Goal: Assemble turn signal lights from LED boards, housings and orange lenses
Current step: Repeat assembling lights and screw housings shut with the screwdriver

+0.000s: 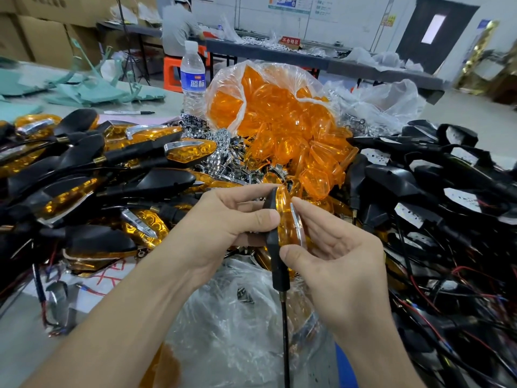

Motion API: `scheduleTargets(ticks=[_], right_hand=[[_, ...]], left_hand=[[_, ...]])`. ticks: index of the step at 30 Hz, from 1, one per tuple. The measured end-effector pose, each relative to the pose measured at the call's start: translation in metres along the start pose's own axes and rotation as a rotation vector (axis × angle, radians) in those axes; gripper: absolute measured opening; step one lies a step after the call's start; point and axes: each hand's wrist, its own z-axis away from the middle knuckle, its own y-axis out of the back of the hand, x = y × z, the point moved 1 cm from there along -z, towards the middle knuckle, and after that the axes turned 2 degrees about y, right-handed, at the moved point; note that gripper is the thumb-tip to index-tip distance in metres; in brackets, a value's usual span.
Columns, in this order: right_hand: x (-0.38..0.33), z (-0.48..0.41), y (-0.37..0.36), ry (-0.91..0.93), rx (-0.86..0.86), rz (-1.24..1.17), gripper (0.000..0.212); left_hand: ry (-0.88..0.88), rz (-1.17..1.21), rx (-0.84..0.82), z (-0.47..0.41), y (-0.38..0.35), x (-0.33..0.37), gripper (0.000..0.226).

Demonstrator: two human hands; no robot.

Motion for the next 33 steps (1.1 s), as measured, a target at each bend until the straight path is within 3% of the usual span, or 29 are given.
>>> scheduleTargets(ticks=[17,23,26,28,33], right_hand=[[-0.001,0.000,0.001,0.006,0.007,0.040,0.068],[-0.003,0.005,-0.007,0.075,0.023,0.223,0.070],[-0.003,0.008,-0.010,0.131,0.030,0.315,0.068],[-0.002,0.007,-0.010,0.115,0.029,0.268,0.065],[-0.002,-0.007,-0.001,-0.107,-0.021,-0.112,0.046]], left_hand=[[-0.053,-0.035,-0.029,0.002,0.000,0.000,0.047],[-0.157,-0.139,0.071,0.006,-0.014,-0.002,0.021],[-0.180,-0.168,0.112,0.006,-0.016,-0.002,0.023],[-0.178,-0.147,0.118,0.005,-0.014,0.000,0.022],[-0.106,0.041,0.051,0.002,-0.011,0.003,0.025]])
